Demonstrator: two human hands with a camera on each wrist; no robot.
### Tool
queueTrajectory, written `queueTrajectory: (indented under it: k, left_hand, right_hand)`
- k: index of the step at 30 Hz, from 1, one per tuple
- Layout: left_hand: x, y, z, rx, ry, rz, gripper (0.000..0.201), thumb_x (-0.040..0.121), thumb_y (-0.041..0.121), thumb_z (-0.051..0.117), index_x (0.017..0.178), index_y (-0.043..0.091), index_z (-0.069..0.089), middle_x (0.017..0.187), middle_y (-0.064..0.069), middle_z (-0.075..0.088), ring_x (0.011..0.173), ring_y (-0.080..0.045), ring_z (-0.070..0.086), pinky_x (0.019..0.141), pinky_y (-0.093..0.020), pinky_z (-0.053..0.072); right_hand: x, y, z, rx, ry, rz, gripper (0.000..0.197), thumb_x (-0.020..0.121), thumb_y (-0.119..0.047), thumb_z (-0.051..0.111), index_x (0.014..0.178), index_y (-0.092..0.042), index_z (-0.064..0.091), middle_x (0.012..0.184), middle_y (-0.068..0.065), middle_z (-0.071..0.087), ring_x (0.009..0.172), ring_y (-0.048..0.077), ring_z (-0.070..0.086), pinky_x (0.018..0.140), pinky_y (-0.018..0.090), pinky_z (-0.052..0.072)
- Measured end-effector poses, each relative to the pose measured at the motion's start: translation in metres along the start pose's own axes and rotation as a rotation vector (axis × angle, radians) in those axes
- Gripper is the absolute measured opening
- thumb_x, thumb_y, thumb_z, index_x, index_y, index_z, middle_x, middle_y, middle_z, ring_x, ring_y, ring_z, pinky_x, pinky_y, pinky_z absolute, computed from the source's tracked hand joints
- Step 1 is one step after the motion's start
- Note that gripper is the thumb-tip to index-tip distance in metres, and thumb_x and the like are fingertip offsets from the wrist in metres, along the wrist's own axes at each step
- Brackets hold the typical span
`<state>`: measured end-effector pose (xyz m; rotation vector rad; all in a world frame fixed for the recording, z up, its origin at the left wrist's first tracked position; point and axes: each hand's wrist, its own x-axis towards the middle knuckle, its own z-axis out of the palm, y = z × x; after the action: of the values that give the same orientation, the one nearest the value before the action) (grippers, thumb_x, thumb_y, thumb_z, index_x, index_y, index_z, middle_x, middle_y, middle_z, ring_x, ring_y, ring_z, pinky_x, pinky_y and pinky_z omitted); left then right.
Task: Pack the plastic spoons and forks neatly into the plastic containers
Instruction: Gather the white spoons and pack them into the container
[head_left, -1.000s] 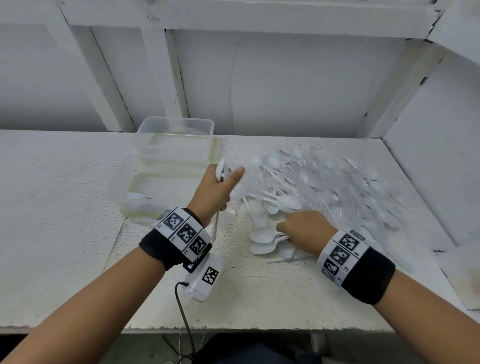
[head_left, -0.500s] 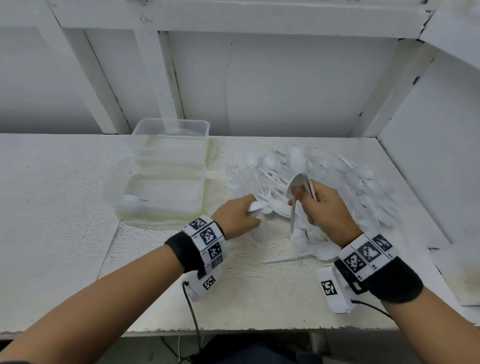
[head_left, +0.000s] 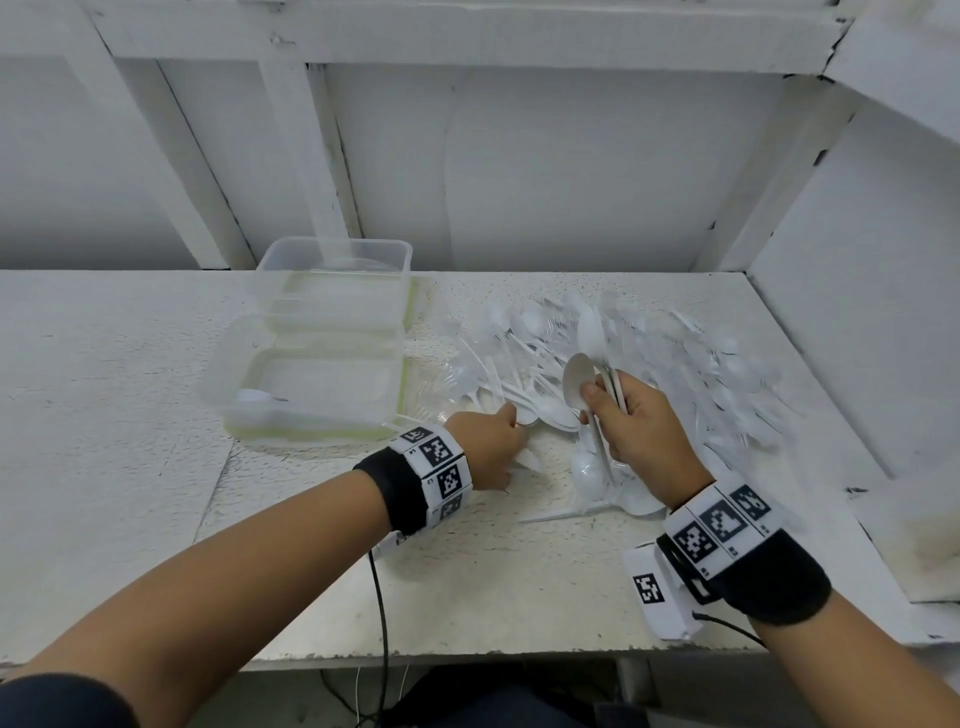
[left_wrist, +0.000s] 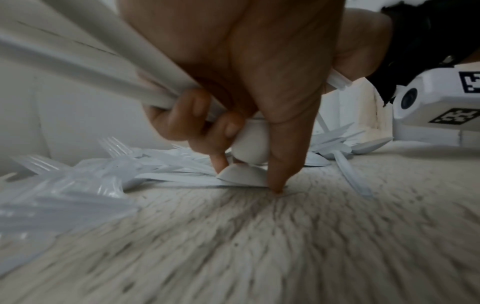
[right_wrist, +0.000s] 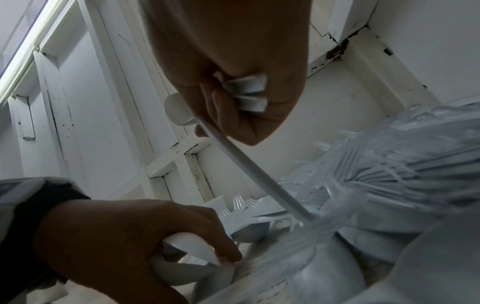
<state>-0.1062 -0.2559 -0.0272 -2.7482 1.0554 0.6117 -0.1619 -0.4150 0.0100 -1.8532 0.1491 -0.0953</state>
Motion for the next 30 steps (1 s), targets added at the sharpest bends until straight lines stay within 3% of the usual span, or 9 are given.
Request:
queueTrajectory:
  k: [4,8,11,14,19,22,26,30]
  left_hand:
    - [-0.004,0.001,-0.001,0.04,0.023,0.037,0.05,0.088,0.037,0.056,0.129,0.011,0.044,0.125,-0.007,0.042,0.091,-0.029,0.059,0.065,-0.031,0.044]
    - [-0.009,0.002,-0.004,-0.06,0.175,0.045,0.045,0.092,0.04,0.05,0.128,0.014,0.043,0.127,-0.003,0.043,0.096,-0.026,0.058,0.07,-0.035,0.046]
    - [-0.011,-0.001,-0.008,-0.145,0.306,0.03,0.034,0.094,0.035,0.046,0.122,0.016,0.049,0.122,0.0,0.051,0.102,-0.024,0.057,0.075,-0.034,0.046]
    - [-0.012,-0.002,-0.008,-0.169,0.265,0.062,0.031,0.092,0.028,0.048,0.122,0.02,0.052,0.121,0.004,0.055,0.107,-0.02,0.056,0.08,-0.032,0.044]
    - [-0.008,0.002,-0.002,-0.075,0.128,0.168,0.051,0.089,0.024,0.05,0.139,0.027,0.041,0.137,0.008,0.045,0.112,-0.021,0.054,0.079,-0.031,0.048]
    - [-0.002,0.008,0.001,-0.014,0.116,0.184,0.047,0.091,0.026,0.049,0.137,0.024,0.042,0.133,0.004,0.048,0.11,-0.023,0.055,0.077,-0.031,0.047]
    - [0.0,0.016,0.007,0.069,0.178,0.206,0.031,0.096,0.028,0.044,0.125,0.017,0.047,0.115,-0.001,0.054,0.095,-0.026,0.058,0.061,-0.029,0.038]
    - [-0.003,0.016,0.004,-0.114,0.277,0.167,0.026,0.096,0.025,0.042,0.121,0.02,0.048,0.113,0.002,0.058,0.09,-0.023,0.058,0.063,-0.027,0.037]
  right_hand:
    - [0.0,0.001,-0.001,0.001,0.007,-0.009,0.02,0.095,-0.014,0.05,0.075,-0.015,0.054,0.073,0.006,0.059,0.042,-0.006,0.05,0.041,0.005,0.034]
    - [0.001,0.004,0.001,0.011,0.047,0.008,0.018,0.094,-0.018,0.052,0.078,-0.025,0.056,0.07,-0.005,0.059,0.059,-0.002,0.06,0.05,0.012,0.041]
    - [0.001,0.005,0.007,0.074,0.075,0.014,0.023,0.093,-0.013,0.052,0.073,-0.024,0.055,0.061,-0.006,0.052,0.048,-0.002,0.052,0.045,0.012,0.036]
    - [0.001,0.003,0.013,0.123,0.078,0.031,0.023,0.094,-0.01,0.051,0.073,-0.02,0.053,0.063,-0.002,0.05,0.037,-0.003,0.048,0.038,0.008,0.031]
    - [-0.003,0.002,0.017,0.139,0.074,0.056,0.024,0.094,-0.01,0.051,0.073,-0.021,0.053,0.046,-0.017,0.052,0.037,-0.004,0.048,0.04,0.008,0.033]
    - [-0.006,0.0,0.016,0.121,0.078,0.063,0.024,0.094,-0.012,0.052,0.072,-0.021,0.053,0.055,-0.014,0.052,0.041,-0.004,0.05,0.044,0.011,0.035]
    - [-0.01,-0.001,0.012,0.101,0.08,0.066,0.023,0.094,-0.012,0.051,0.073,-0.02,0.053,0.071,0.0,0.058,0.043,-0.006,0.051,0.042,0.008,0.035]
    - [-0.015,-0.004,0.007,0.08,0.102,0.039,0.025,0.094,-0.01,0.051,0.072,-0.02,0.053,0.069,0.002,0.057,0.041,-0.006,0.05,0.04,0.006,0.034]
